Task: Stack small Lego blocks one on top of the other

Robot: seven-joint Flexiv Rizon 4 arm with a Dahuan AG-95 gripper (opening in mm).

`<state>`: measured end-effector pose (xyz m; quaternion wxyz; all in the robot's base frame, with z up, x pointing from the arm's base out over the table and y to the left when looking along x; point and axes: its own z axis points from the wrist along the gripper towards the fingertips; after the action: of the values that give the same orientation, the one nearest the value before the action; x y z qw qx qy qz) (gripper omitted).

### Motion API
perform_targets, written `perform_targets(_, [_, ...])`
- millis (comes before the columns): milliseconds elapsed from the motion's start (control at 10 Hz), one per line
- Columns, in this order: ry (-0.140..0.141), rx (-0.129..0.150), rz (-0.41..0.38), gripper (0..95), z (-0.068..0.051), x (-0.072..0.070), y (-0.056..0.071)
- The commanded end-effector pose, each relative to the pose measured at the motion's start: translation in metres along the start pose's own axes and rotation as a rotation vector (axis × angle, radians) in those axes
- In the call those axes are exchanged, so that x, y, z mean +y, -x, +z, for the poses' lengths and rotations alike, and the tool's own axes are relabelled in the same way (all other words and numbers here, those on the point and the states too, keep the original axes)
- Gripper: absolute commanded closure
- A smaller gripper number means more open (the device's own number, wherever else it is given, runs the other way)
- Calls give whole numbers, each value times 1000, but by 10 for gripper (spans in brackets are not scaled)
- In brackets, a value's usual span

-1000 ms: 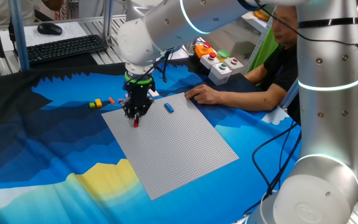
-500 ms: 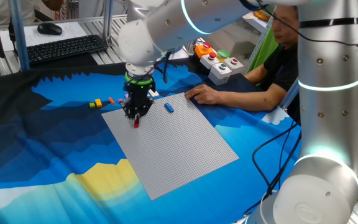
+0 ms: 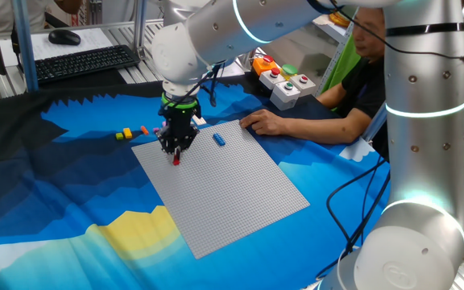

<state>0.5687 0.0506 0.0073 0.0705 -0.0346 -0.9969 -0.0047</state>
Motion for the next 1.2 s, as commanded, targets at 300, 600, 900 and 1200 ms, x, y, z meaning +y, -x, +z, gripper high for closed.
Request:
perform_targets(300, [-5,13,4,950,-4,0,-2])
perform_targets(600, [-10,32,39,950,-4,0,-2])
perform_targets(900, [-17,65,37,950,-4,0,-2])
perform_targets(1200, [-25,71,35,950,-4,0,-2])
